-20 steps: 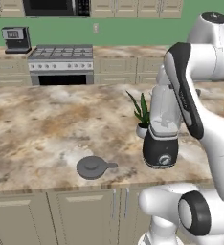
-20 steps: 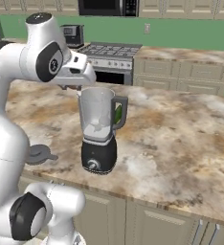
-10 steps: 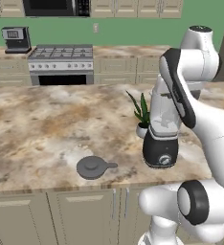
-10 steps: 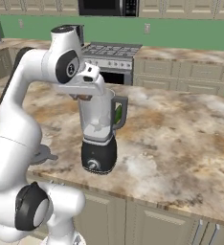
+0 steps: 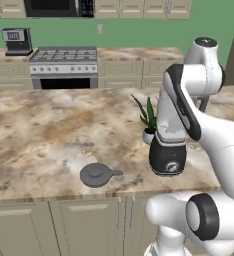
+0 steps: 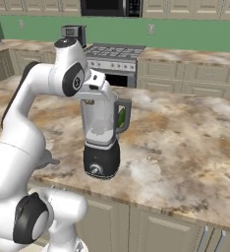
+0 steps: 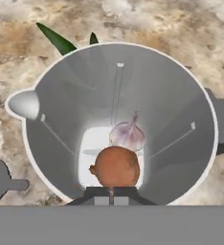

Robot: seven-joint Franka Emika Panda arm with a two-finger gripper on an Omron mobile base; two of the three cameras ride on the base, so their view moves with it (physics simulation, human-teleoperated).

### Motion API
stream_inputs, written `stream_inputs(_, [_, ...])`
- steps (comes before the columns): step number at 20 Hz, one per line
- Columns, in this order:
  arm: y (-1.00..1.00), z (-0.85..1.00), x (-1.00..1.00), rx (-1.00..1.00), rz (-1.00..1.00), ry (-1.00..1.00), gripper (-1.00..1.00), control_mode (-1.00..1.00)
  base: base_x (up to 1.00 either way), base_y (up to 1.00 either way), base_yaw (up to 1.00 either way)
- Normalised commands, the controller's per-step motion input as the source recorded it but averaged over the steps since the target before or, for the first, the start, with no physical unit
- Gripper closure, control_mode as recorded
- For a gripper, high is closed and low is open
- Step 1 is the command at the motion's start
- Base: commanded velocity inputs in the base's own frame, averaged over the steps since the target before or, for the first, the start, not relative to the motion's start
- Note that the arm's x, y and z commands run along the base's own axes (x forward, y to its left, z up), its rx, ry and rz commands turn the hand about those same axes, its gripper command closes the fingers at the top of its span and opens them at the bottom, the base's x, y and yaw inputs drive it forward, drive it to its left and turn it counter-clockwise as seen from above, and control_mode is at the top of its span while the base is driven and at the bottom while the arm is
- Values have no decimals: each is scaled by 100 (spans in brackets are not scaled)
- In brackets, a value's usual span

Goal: Grab the onion and garlic from the fridge, place them in the blender, close the lid, and turn on the blender to create a marinade.

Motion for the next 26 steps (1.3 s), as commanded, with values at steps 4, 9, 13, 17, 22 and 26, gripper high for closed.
stream_inputs(4, [0, 0, 26, 0, -2, -4, 100, -100, 0, 0, 0])
stream_inputs(9, [21, 41, -57, -1, 0, -22, -100, -100, 0, 0, 0])
stream_inputs(13, [59, 55, -100, -2, 0, -31, -100, -100, 0, 0, 0])
stream_inputs(17, [98, 0, -100, -2, 0, -14, -100, -100, 0, 0, 0])
stream_inputs(22, [100, -18, -100, 0, 0, -11, -100, -100, 0, 0, 0])
stream_inputs(26, [100, -88, -97, 0, 0, 16, -100, -100, 0, 0, 0])
